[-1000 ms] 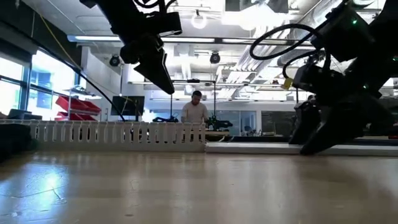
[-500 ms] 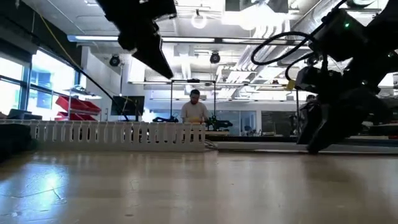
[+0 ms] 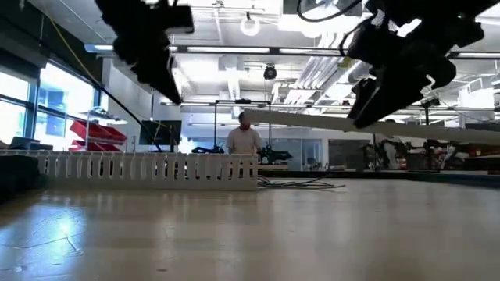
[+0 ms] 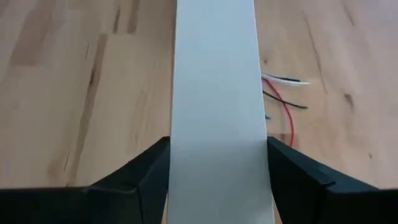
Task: Ziptie cables
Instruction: Close the white cable duct
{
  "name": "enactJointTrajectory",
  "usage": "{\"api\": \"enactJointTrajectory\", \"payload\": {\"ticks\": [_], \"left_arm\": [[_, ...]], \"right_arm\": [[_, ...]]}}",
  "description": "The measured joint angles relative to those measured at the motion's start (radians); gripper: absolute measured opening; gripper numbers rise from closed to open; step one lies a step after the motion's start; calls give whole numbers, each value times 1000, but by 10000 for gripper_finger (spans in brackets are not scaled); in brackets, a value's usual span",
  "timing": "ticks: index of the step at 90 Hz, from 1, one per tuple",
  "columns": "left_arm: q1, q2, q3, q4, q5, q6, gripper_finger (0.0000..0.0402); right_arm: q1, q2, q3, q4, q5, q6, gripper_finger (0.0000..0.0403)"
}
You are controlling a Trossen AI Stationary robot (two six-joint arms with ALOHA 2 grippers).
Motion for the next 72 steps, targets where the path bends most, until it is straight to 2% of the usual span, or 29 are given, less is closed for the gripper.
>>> {"api": "enactJointTrajectory", "payload": {"ticks": [8,22,36,44,72], "left_arm": [[-2,0,-74,144,42,7,170],[-2,7,-216,487,141,83,170],[3,27,-311,777,141,112,174],[20,53,-328,832,133,103,185],[71,239,-319,988,236,167,263]], "right_arm": [[-4,53,15,-17,-3,3,204],[-23,88,44,-55,-2,16,204],[-33,67,70,-92,-2,14,204],[-38,67,73,-106,-3,14,204],[-39,56,82,-173,-20,25,204]]}}
